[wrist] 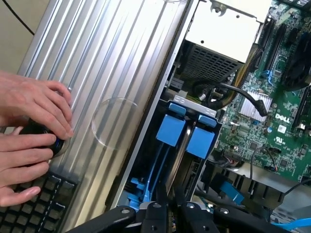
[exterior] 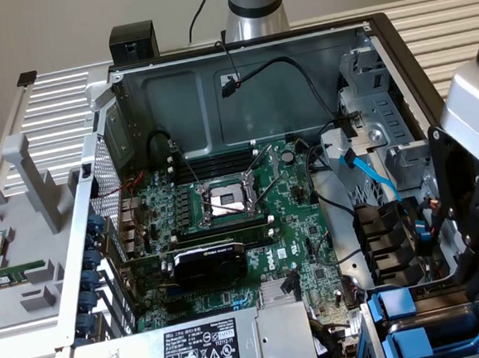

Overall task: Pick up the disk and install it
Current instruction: 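Insert the first disk wire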

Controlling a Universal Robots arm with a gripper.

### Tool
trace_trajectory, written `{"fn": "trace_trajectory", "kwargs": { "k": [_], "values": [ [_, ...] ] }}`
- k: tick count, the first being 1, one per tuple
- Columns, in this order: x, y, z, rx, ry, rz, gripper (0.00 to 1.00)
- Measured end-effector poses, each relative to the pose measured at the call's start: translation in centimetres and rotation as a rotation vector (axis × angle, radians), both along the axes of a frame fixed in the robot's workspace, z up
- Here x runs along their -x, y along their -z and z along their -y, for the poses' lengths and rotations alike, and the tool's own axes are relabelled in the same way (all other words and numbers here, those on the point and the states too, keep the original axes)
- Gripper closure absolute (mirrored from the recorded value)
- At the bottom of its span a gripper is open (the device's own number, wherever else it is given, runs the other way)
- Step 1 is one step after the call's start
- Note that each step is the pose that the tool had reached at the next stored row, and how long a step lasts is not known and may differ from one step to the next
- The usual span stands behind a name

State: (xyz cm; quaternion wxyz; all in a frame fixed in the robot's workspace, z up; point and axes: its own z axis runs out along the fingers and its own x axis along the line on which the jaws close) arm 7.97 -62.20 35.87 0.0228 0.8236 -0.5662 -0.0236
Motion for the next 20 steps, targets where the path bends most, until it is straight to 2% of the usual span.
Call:
{"fn": "trace_trajectory", "kwargs": {
  "k": [7,9,12,16,18,20],
  "values": [
    [0.0,-0.04,-0.51,0.0119,0.002,0.0,0.83],
    [0.0,-0.04,-0.89,0.018,0.002,0.0001,0.83],
    [0.1,-0.06,-1.77,0.0389,0.002,0.0001,0.83],
    [0.2,-0.06,-2.7,0.0782,0.002,0.0001,0.83],
    [0.2,-0.06,-3.13,0.0891,0.002,0.0001,0.83],
    [0.2,-0.05,-3.39,0.0986,0.002,0.0001,0.83]
  ]
}}
